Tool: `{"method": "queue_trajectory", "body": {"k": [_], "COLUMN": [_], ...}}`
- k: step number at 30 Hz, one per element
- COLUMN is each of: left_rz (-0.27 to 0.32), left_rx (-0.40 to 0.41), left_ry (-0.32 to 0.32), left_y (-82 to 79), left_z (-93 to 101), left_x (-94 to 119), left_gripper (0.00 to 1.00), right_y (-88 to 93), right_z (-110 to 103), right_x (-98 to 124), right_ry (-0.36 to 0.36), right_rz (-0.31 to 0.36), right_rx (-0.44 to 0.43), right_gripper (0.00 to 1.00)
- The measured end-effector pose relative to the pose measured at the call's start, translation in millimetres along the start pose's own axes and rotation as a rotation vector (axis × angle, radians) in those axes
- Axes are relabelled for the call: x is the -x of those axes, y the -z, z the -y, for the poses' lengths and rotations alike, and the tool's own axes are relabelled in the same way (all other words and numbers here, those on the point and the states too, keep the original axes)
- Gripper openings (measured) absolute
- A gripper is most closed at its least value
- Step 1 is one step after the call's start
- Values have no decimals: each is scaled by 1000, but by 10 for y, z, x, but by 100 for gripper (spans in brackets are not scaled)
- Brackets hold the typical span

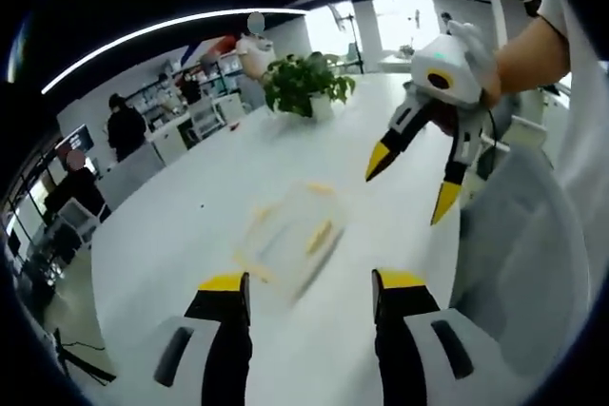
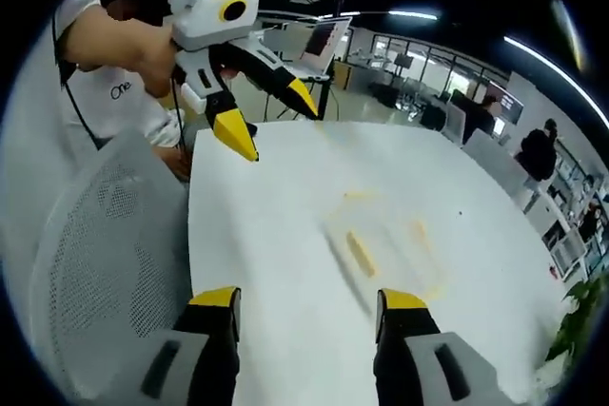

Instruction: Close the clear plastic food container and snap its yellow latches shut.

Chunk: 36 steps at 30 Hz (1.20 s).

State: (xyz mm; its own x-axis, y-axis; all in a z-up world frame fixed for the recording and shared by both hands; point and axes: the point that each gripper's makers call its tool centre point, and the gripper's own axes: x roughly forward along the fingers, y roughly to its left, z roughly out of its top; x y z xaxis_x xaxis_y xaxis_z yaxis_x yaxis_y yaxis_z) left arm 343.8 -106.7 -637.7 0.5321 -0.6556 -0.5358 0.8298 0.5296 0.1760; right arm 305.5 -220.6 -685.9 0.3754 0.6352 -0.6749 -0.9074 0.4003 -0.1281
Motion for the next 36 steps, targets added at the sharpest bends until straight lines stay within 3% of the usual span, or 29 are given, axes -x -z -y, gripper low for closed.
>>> {"method": "queue_trajectory", "body": {"k": [6,9,17,26,36], "left_rz": [17,40,99,136,157], "left_rx": [39,57,99,148,113], "left_ry": [5,1,-32,-47,-48], "left_y": [115,118,79,134,188], "left_z": [97,132,195,285,426], "left_x": [55,91,169,270,310], "left_gripper": [46,46,44,39,35], "right_y": [-4,8,-71,87,93], "right_z": [-91,-108,-240,-395,-385], "right_x": [4,21,99,138,254], "right_ry": [0,15,15,7,49], "right_rz": [35,42,145,134,164], "right_rx": [-42,-47,-110,-135,-160], "right_gripper": [51,51,49,46,42]}}
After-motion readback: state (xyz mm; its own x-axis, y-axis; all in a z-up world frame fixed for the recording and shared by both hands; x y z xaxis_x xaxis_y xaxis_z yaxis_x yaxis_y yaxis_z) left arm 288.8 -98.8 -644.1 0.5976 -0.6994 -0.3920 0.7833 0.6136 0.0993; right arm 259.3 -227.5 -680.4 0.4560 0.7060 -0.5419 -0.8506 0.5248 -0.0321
